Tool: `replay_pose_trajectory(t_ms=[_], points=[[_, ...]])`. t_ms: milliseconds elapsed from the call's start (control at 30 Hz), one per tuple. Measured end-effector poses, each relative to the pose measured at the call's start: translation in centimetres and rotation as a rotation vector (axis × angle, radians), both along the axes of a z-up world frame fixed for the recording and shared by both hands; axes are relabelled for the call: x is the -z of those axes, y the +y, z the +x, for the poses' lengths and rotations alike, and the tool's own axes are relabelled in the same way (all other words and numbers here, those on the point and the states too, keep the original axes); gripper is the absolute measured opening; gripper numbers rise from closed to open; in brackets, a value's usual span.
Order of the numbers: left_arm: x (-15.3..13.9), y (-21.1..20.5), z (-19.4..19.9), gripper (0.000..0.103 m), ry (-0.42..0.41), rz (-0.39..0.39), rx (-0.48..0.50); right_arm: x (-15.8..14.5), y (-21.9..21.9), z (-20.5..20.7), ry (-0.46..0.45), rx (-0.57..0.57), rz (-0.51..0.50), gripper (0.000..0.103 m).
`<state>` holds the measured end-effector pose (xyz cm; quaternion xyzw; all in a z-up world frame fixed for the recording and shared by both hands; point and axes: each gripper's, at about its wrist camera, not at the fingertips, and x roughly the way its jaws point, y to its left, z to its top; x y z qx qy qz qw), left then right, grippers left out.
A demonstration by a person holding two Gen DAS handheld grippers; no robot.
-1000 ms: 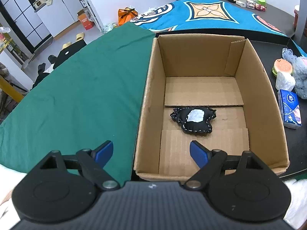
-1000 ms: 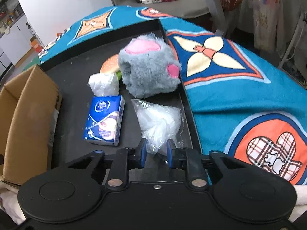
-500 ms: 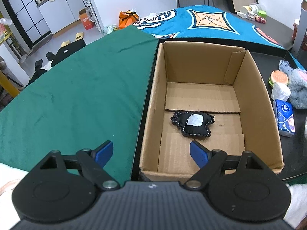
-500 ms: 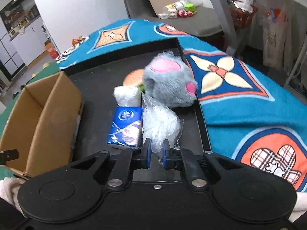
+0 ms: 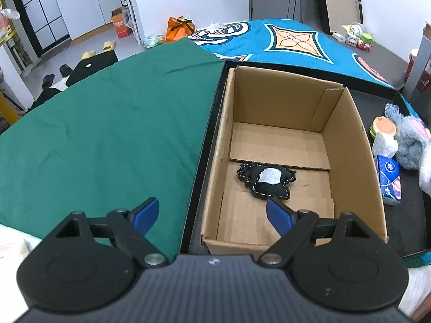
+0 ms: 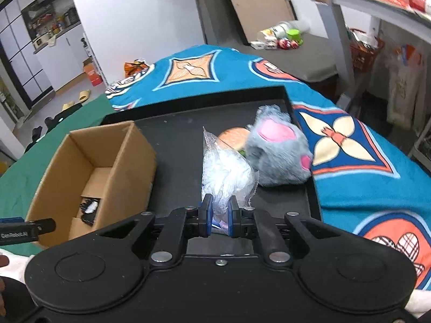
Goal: Organize soft objects
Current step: 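Carry the clear stuffing bag with the right tool into the box and release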
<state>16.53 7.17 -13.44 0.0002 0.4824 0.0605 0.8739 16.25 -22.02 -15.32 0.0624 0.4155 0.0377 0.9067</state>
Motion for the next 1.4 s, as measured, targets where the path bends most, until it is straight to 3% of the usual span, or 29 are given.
replay_pose_trajectory(t_ms=[567,800,933,1200,1400], points=[[-0.1,2.0,-0.3,0.079,-0.040,-0.108,-0.041,-3.1,6.8,1.1,-0.079,-0.145,-0.068,0.010],[0.0,2.6,-0.5,0.060,-0.045,-0.140,-0.043,-3.7,9.6,1.5,-0.088,-0.228,-0.089,0.010],[0.3,2.8,-0.1,0.041,-0.032,-0.157,-0.054,-3.8,10.9,1.7,-0.086,-0.282,-0.098,0.010],[0.8,3.3,-0.1,0.012,-0.034,-0.202,-0.051,-3.5,13.4,2.5,-0.082,-0.341,-0.131,0.010],[1.0,3.7,-0.1,0.012,-0.042,-0.223,-0.055,-3.4,15.3,2.9,-0.091,-0.381,-0.143,0.010]])
